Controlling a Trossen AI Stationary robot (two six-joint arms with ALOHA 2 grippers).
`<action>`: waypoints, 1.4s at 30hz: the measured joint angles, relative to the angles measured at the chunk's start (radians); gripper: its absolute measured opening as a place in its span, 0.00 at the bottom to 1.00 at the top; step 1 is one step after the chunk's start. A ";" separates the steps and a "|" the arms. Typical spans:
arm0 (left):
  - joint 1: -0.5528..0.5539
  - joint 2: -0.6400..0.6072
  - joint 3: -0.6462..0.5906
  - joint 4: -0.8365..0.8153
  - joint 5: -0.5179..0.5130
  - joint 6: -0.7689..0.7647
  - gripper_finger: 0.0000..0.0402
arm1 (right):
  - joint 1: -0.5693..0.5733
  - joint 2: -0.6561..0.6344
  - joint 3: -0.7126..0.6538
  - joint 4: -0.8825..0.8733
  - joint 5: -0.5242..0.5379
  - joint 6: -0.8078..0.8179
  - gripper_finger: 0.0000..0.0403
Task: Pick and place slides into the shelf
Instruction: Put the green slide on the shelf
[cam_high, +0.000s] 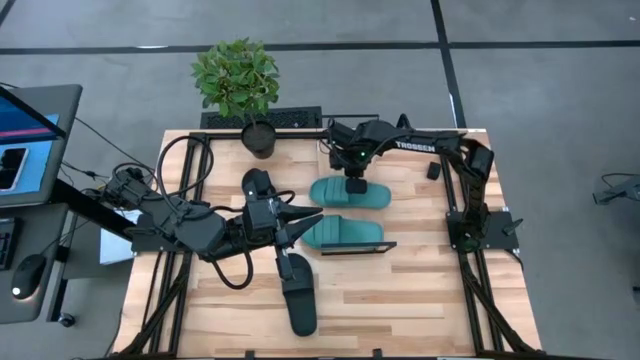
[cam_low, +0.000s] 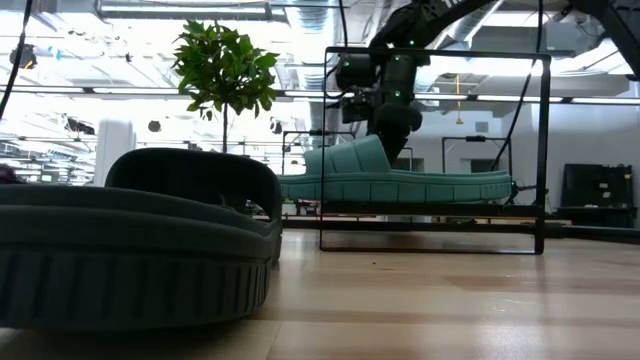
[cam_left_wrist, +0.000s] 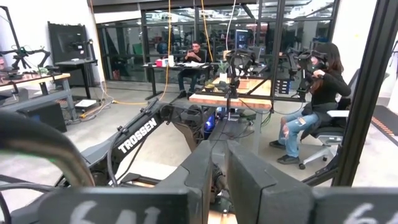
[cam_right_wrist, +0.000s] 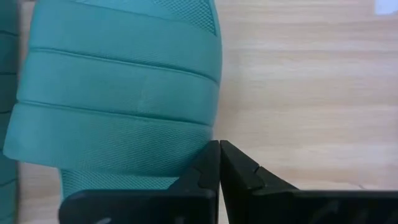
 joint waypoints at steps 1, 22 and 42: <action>0.000 0.000 0.000 -0.002 0.000 -0.001 0.09 | 0.005 0.000 0.000 -0.004 -0.005 0.000 0.00; 0.000 0.000 0.000 -0.012 0.000 -0.023 0.09 | 0.089 0.000 0.000 -0.025 -0.006 0.041 0.00; 0.000 0.000 0.000 -0.011 0.000 -0.015 0.09 | 0.094 -0.020 0.000 0.004 0.021 0.052 0.00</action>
